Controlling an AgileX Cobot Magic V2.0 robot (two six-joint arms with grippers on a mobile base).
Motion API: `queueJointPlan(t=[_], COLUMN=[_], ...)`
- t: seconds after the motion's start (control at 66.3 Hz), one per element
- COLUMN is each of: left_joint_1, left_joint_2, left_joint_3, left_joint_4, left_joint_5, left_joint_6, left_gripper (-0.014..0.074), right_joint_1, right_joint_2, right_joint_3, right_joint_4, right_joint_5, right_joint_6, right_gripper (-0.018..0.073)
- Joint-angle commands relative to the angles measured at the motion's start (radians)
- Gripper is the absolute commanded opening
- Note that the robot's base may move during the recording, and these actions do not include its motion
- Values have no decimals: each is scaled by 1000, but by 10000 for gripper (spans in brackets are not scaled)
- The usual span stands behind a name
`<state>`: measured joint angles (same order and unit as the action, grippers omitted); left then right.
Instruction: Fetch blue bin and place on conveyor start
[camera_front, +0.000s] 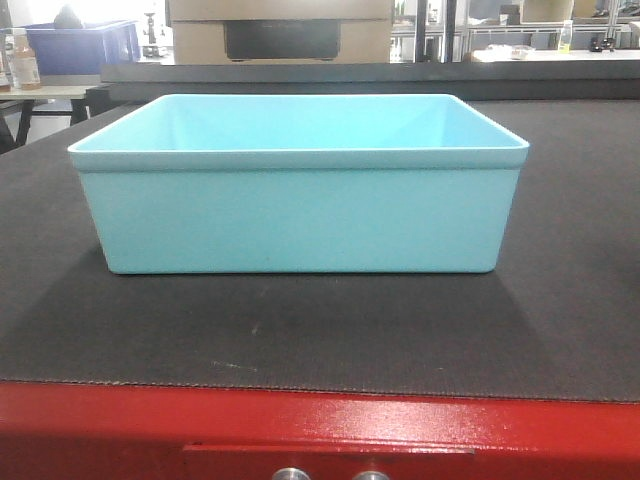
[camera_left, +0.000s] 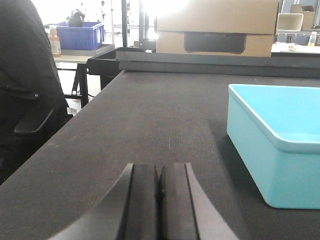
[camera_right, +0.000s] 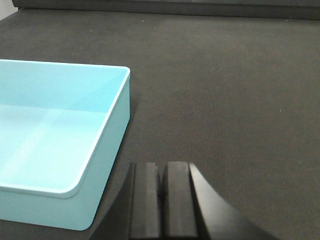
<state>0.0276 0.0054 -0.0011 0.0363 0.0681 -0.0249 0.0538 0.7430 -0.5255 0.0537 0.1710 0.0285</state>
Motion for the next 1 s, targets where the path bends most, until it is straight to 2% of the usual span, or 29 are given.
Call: queueJointPlan(t=[0.0,0.83,0.98], left_joint_1=[0,0,0], left_joint_2=[-5,-5,-5], left_joint_3=[1,1,1], left_joint_4=[-6,-6,-6], left_joint_5=[-15,-17,-17], left_joint_6=[7,7,7], left_gripper=[-111,-111,-111], right_joint_1=[-4,-4,-8], right_joint_2=[-5,-11,-119], right_joint_3=[3,3,59], right_joint_4=[-7,-1,12], right_joint_5=[-35,-40,-42], right_joint_6=[-3,-3,-16], right_gripper=[-162,-162,-162])
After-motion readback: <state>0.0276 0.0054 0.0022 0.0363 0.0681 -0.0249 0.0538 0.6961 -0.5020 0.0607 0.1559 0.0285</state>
